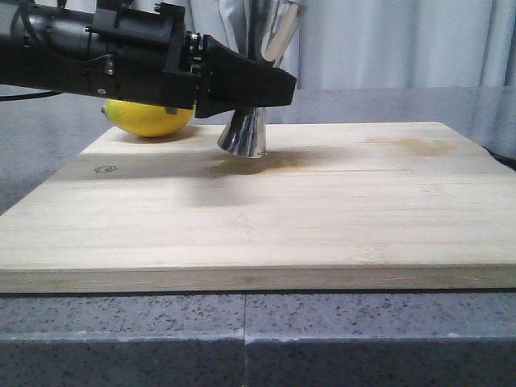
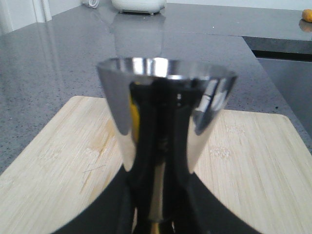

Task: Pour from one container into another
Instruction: 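Tilt the beaker upright and move it back with the right gripper, then lower the beaker onto the board and release with the right gripper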

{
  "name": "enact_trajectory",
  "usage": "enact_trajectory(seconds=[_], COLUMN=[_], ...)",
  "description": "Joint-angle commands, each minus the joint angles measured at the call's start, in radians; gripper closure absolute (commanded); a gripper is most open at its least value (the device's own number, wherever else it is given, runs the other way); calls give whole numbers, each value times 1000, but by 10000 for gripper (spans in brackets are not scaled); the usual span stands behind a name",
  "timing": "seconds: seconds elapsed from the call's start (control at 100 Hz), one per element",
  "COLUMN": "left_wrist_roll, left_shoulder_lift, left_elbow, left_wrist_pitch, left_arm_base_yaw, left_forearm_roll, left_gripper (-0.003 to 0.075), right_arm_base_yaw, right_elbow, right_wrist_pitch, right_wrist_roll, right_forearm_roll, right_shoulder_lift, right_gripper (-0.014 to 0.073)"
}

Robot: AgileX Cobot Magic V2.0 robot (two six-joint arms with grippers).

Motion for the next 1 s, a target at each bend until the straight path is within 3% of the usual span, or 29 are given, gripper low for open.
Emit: enact_trajectory(seconds=[0.0, 0.4, 0.82, 0.99], left_wrist_roll=[-4, -4, -4, -4], left_shoulder_lift=[-46, -46, -46, -46], left_elbow=[-28, -28, -28, -28], left_wrist_pitch=[108, 108, 108, 108], left_arm_base_yaw=[-10, -10, -10, -10], left_forearm_roll=[-87, -87, -87, -87], left_gripper=[739, 739, 739, 739], right_arm_base_yaw=[-36, -51, -51, -51], right_elbow=[50, 401, 456, 456], right_wrist_pitch=[-194, -643, -858, -920], right_wrist_roll=[6, 6, 188, 190], right_forearm_roll=[90, 331, 301, 276], right_shoulder_lift=[-56, -45, 145, 224], right_gripper=[323, 323, 323, 323])
